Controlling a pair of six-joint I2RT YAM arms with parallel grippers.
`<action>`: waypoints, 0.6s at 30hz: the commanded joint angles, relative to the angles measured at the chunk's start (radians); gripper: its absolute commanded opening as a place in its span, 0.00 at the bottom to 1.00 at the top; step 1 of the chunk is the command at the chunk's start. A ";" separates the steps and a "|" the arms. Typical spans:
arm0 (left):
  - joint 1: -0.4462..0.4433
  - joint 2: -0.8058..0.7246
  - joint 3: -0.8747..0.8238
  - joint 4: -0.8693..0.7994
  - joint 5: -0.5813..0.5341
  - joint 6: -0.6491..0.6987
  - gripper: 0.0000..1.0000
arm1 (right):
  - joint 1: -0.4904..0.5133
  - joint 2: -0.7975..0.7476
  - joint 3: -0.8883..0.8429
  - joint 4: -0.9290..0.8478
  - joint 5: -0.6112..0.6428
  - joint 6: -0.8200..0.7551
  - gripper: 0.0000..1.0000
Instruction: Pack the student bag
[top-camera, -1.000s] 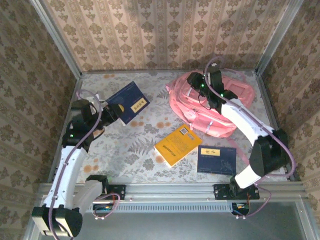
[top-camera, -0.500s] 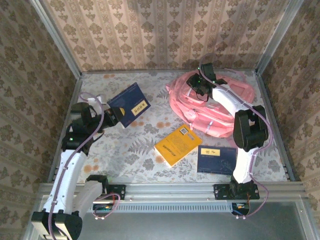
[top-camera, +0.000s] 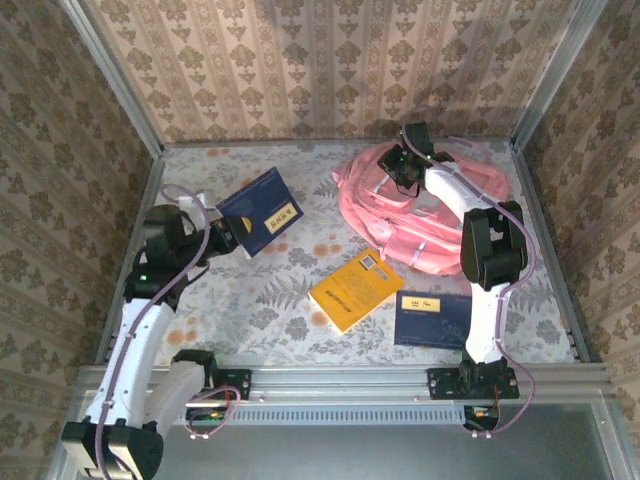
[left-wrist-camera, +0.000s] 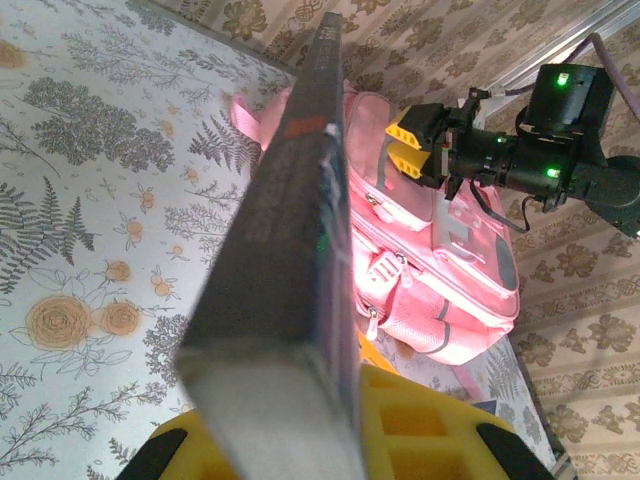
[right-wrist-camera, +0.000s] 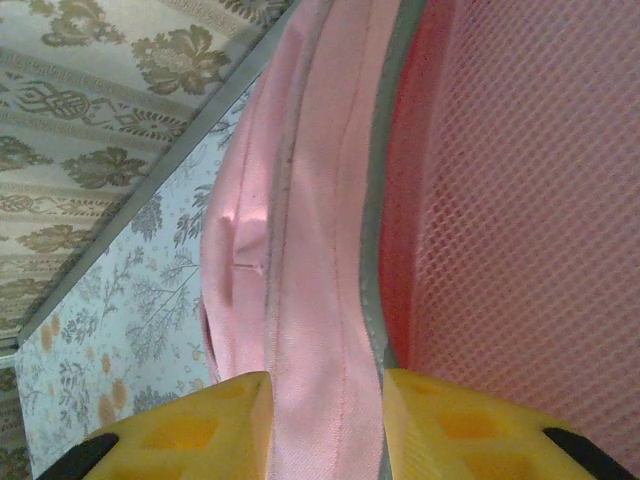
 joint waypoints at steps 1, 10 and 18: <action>-0.006 -0.008 0.019 0.024 0.012 0.033 0.00 | -0.011 -0.013 0.006 0.001 -0.029 -0.026 0.36; -0.007 -0.002 0.021 0.027 0.012 0.029 0.00 | -0.045 -0.050 -0.076 0.070 -0.075 -0.028 0.39; -0.005 0.001 0.015 0.034 0.015 0.022 0.00 | -0.050 0.070 0.037 0.078 -0.231 -0.052 0.23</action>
